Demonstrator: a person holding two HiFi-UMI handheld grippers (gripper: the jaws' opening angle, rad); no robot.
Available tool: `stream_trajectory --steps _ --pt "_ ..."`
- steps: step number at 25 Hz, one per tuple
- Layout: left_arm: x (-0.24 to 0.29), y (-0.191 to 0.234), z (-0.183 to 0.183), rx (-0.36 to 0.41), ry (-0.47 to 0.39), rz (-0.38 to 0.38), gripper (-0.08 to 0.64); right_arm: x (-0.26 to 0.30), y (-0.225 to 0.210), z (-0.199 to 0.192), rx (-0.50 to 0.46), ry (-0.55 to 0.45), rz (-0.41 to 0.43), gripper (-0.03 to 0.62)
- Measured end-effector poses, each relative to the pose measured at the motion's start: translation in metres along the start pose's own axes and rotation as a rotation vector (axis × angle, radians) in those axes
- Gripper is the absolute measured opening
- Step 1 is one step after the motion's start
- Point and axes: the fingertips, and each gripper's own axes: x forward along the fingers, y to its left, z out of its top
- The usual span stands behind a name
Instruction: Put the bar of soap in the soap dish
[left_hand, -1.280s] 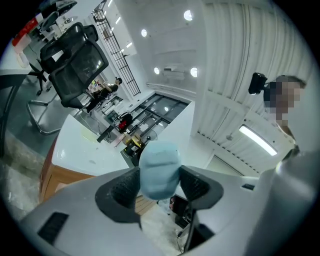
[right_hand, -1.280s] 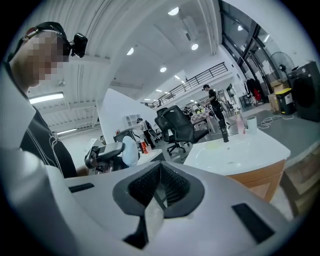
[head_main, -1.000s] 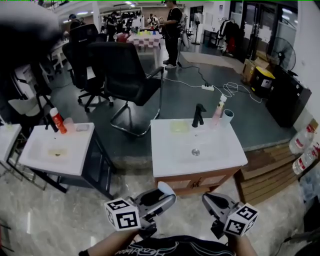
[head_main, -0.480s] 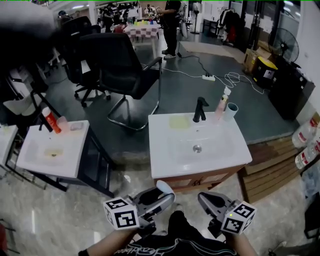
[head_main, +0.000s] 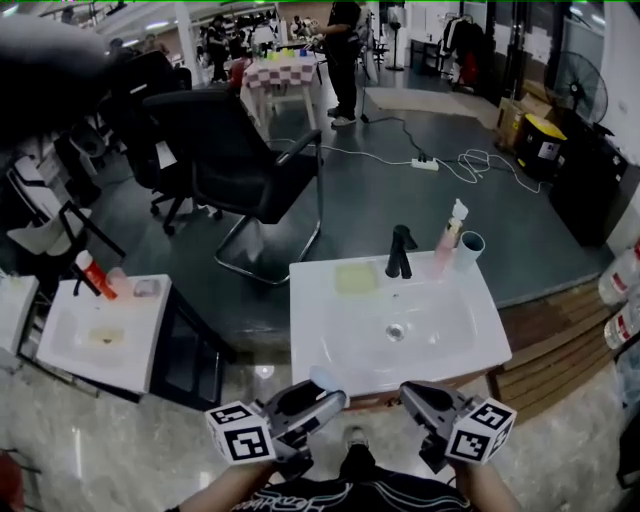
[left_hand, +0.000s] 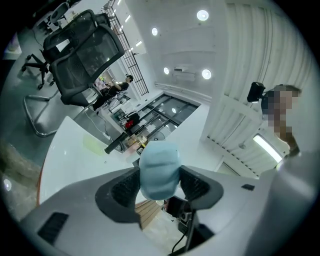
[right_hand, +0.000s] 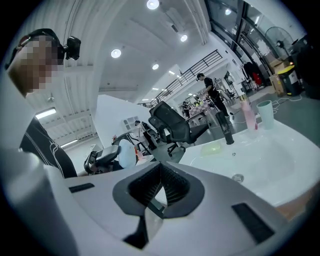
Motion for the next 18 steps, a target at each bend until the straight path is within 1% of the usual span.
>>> stream_trajectory --steps 8,11,18 --pt "0.065 0.040 0.047 -0.002 -0.025 0.020 0.265 0.036 -0.068 0.048 -0.012 0.013 0.026 0.028" --pt "0.084 0.055 0.062 -0.010 -0.039 0.036 0.265 0.048 -0.087 0.061 -0.020 0.026 0.037 0.028" --pt "0.117 0.094 0.095 0.013 -0.060 0.078 0.265 0.072 -0.123 0.083 -0.040 0.040 0.054 0.028"
